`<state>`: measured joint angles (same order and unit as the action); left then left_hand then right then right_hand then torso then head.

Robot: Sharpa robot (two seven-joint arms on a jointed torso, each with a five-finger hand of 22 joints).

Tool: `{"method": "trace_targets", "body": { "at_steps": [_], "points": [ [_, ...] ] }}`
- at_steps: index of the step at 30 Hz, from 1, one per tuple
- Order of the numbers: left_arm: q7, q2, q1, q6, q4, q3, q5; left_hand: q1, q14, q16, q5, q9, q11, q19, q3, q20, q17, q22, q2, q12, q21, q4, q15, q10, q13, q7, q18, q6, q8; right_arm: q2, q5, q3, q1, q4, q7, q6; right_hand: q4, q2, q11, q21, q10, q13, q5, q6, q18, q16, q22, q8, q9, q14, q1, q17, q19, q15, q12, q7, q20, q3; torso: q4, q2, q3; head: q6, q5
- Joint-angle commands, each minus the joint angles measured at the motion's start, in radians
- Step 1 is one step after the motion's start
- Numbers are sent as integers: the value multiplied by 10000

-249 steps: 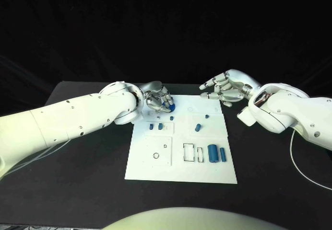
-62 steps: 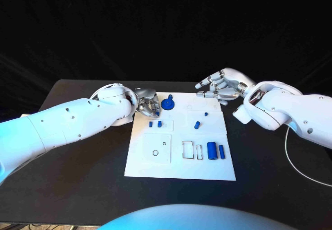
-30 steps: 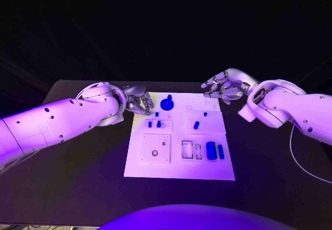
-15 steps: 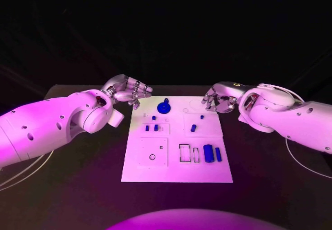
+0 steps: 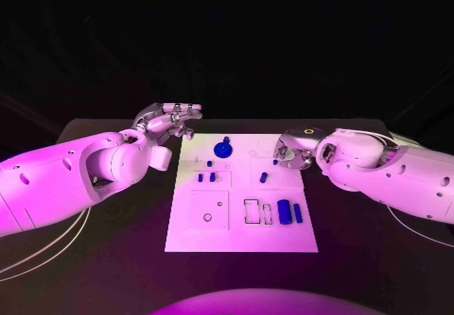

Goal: Assemble the parts on the task board

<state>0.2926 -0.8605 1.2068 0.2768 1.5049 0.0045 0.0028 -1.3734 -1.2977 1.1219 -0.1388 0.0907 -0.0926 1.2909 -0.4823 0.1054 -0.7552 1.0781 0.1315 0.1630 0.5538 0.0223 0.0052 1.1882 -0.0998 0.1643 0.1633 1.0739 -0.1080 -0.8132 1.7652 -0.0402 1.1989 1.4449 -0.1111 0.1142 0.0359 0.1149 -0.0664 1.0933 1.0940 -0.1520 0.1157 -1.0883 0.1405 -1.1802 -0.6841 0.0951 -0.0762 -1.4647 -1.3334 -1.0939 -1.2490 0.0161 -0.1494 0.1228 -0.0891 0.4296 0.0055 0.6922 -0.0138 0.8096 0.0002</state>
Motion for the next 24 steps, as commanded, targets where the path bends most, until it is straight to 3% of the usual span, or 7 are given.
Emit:
{"method": "trace_targets", "body": {
  "at_steps": [1, 20, 24],
  "points": [
    [396, -6, -8, 45, 70, 1, 671, 20, 77, -77, -39, -9, 54, -90, 62, -16, 51, -35, -61, 61, -77, 0, -13, -35, -18, -17, 113, 65, -66, 67, 536, 4, -56, -26, -68, -397, -11, 44, 53, -47, 51, 58, -61, -44, 121, 36, 21, -40, -8, -292, 37, 13, -52, 35, 43, -48, 26, 61, 9, 4, 8, 13, -27],
    [474, 13, -25, 136, 90, -2, 846, -41, 150, -186, -53, -8, 87, -131, 142, -36, 257, -222, -105, 221, -362, -96, -39, -51, -68, -48, 147, 91, -149, 421, 536, 4, -128, -241, 4, -381, 40, -138, 26, 8, 235, 375, -107, -146, 87, -4, -65, -120, -15, -330, -56, -15, -129, 7, 143, -7, 34, 343, -9, 7, 22, 51, 94],
    [441, 27, -25, 103, 95, -3, 853, -41, 150, -186, -53, -8, 87, -131, 142, -36, 257, -222, -105, 221, -362, -96, -39, -51, -68, -48, 147, 91, -149, 473, 520, 4, -131, -320, 23, -449, 75, -206, 31, 36, 362, 478, -176, -247, 84, -36, -100, -114, -34, -344, -87, -39, -154, 3, 148, -8, 26, 472, -3, 7, 9, 54, 78]
  ]
}}
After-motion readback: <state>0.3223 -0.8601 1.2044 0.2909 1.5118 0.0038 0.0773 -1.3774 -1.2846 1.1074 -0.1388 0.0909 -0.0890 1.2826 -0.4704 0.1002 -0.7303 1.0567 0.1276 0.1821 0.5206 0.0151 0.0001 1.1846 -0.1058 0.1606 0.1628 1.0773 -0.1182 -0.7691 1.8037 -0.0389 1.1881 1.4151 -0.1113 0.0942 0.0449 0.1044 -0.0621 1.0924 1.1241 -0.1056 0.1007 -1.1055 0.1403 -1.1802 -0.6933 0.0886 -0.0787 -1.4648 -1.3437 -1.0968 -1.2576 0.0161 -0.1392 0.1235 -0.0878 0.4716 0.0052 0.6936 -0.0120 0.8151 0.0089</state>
